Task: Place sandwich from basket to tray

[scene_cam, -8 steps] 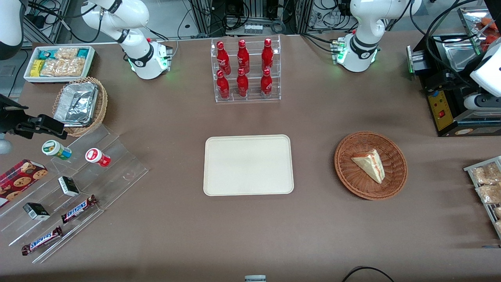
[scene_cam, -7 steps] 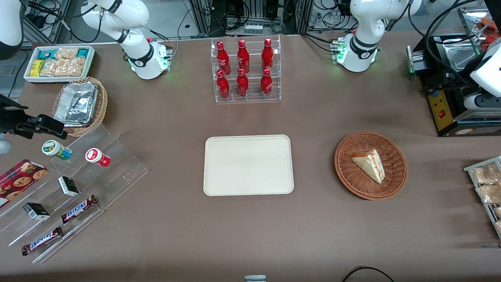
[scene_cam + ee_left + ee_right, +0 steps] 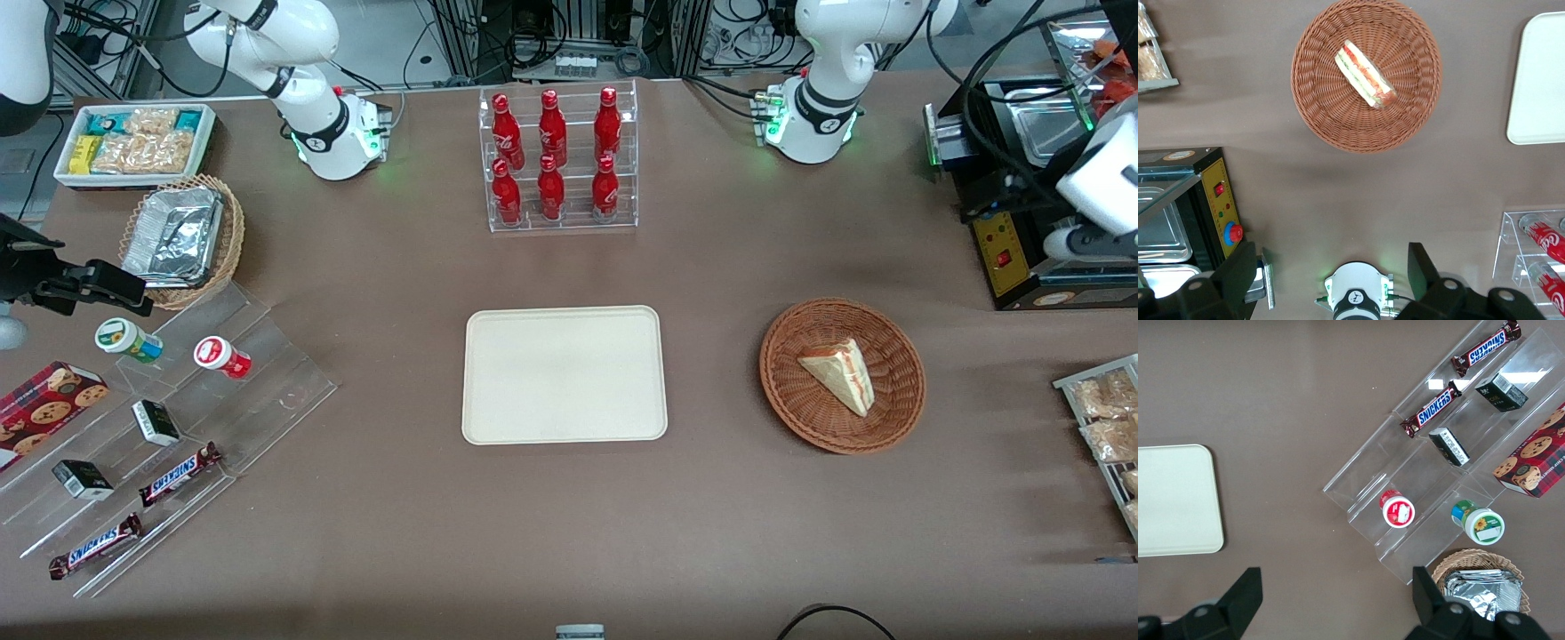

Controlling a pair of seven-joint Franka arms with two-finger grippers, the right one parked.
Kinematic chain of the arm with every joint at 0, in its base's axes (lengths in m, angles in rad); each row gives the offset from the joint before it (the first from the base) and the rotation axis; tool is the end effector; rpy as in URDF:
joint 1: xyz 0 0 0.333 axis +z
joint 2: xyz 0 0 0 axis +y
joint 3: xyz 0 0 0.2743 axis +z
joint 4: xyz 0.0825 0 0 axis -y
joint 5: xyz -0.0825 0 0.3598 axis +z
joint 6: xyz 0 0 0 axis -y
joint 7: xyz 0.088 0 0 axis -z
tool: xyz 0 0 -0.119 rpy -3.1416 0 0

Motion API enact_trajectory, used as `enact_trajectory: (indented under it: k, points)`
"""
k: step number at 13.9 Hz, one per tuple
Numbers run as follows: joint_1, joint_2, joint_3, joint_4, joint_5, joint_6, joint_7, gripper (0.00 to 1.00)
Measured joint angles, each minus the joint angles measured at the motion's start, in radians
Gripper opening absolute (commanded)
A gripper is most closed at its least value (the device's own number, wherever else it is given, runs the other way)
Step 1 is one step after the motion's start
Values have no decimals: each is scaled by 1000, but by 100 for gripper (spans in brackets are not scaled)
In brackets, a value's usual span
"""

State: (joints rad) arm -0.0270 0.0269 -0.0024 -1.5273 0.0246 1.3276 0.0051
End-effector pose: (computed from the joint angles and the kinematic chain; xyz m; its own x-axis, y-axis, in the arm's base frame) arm 0.5071 -0.0115 0.5578 0.9740 -0.0278 -0.2247 -0.0339 -0.9992 -0.0234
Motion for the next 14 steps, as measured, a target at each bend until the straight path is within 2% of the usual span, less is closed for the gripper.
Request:
enact_trajectory:
  k: [8,14]
  points:
    - [3,49,4,-354,1,465,-320,100]
    - [-15,104,-9,-543,1,773,-604,100]
